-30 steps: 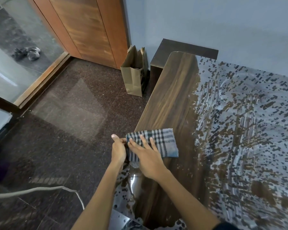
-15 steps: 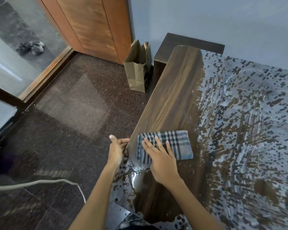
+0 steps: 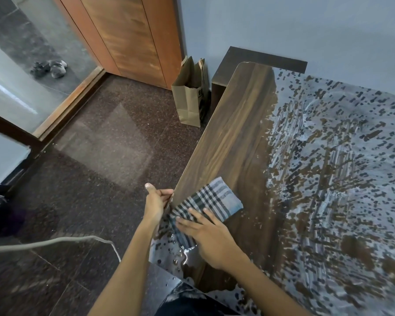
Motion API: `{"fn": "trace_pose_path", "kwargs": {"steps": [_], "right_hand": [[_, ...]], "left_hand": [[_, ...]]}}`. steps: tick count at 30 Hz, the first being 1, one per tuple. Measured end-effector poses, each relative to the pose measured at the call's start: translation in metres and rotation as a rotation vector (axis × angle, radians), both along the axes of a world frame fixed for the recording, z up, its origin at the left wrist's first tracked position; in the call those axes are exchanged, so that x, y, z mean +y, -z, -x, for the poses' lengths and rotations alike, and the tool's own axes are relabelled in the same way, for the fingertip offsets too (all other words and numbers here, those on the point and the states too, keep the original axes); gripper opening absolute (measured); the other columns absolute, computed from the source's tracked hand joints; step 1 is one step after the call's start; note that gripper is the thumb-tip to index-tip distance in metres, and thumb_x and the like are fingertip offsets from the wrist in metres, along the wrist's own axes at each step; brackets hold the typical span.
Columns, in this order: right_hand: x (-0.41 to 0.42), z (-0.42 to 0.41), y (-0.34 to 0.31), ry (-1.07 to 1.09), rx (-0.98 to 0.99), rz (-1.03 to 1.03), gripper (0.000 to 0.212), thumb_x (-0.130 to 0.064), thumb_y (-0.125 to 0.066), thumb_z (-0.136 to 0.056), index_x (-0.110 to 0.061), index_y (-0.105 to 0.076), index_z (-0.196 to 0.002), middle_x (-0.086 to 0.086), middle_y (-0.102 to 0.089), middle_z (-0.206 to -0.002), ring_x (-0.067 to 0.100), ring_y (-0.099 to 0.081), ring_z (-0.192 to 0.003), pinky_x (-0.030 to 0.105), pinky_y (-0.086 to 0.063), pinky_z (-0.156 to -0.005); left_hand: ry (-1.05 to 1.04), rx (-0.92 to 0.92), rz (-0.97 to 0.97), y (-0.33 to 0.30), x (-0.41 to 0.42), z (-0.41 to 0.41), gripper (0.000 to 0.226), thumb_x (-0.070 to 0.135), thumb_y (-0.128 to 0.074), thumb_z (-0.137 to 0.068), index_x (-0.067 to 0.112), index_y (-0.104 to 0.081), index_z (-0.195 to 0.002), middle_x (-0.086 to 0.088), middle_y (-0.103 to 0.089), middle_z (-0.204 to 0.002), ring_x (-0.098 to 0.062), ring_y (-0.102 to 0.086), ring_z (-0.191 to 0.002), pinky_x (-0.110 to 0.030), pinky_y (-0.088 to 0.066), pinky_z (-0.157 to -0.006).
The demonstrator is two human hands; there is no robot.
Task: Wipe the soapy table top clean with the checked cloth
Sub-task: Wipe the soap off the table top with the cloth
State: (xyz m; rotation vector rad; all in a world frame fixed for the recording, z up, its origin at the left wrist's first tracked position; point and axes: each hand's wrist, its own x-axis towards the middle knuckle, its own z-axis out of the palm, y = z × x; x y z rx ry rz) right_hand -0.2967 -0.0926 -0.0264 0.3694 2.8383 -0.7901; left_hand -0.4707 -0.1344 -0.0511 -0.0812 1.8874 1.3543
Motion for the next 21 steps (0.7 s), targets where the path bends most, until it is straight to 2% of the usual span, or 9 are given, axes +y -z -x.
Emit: {"fn": "trace_pose_path", "kwargs": {"steps": [2,5,9,12,15,18,21], "right_hand": [[0.004,-0.018,-0.001,0.089,0.022,0.011,0.067,-0.004,-0.036,-0.088,-0.029,-0.021,-0.148,-0.016,-0.018,-0.154,0.011,-0.001,-0.144,0.032,0.013,-0.113],[0.015,-0.015,-0.003,0.236,-0.018,-0.06,0.068,-0.007,-0.037,-0.092,-0.029,-0.01,-0.149,-0.016,-0.008,-0.155,0.014,0.005,-0.144,0.034,0.019,-0.109],[0.017,0.031,-0.002,0.291,-0.081,-0.061,0.074,-0.012,-0.048,-0.092,-0.023,-0.003,-0.15,-0.009,0.0,-0.157,0.026,0.012,-0.144,0.047,0.015,-0.113],[0.002,0.05,0.0,0.232,-0.074,-0.08,0.077,-0.017,-0.052,-0.092,-0.024,-0.001,-0.15,-0.007,0.002,-0.158,0.028,0.015,-0.143,0.049,0.017,-0.111],[-0.014,0.043,0.001,0.117,-0.062,-0.062,0.076,-0.01,-0.049,-0.09,-0.022,-0.004,-0.15,-0.008,0.0,-0.158,0.023,0.013,-0.143,0.044,0.012,-0.115],[-0.015,0.017,0.003,0.041,0.001,-0.067,0.07,-0.008,-0.045,-0.091,-0.023,-0.01,-0.15,-0.01,-0.007,-0.157,0.015,0.006,-0.144,0.033,0.009,-0.115],[-0.006,-0.009,0.004,0.097,0.047,-0.047,0.061,-0.008,-0.039,-0.093,-0.029,-0.02,-0.148,-0.015,-0.017,-0.154,0.007,-0.005,-0.144,0.027,0.003,-0.113]], "left_hand": [[-0.001,-0.013,0.002,-0.003,-0.003,-0.002,0.079,0.052,-0.002,-0.096,0.005,-0.063,-0.077,-0.012,-0.065,-0.083,-0.022,-0.06,-0.08,-0.033,-0.046,-0.078],[0.002,-0.003,-0.003,-0.004,-0.011,-0.005,0.078,0.051,-0.002,-0.096,0.006,-0.063,-0.081,-0.012,-0.065,-0.09,-0.017,-0.059,-0.081,-0.028,-0.044,-0.073],[0.045,0.057,0.02,-0.005,-0.021,-0.007,0.079,0.051,0.001,-0.096,0.01,-0.065,-0.082,-0.014,-0.065,-0.099,-0.024,-0.058,-0.099,-0.034,-0.039,-0.097],[0.031,0.093,0.03,-0.005,-0.032,-0.012,0.079,0.051,0.002,-0.096,0.01,-0.065,-0.084,-0.015,-0.065,-0.103,-0.025,-0.057,-0.103,-0.037,-0.038,-0.102],[0.006,0.13,0.025,-0.005,-0.039,-0.016,0.079,0.049,0.0,-0.097,0.007,-0.064,-0.081,-0.014,-0.065,-0.096,-0.026,-0.058,-0.1,-0.035,-0.041,-0.097],[0.005,0.151,0.033,-0.006,-0.044,-0.02,0.081,0.05,-0.001,-0.097,0.005,-0.065,-0.076,-0.013,-0.067,-0.095,-0.026,-0.06,-0.096,-0.035,-0.042,-0.094],[0.021,0.156,0.029,-0.004,-0.047,-0.02,0.079,0.051,-0.002,-0.096,0.007,-0.066,-0.083,-0.011,-0.068,-0.093,-0.026,-0.061,-0.094,-0.037,-0.043,-0.092]]}}
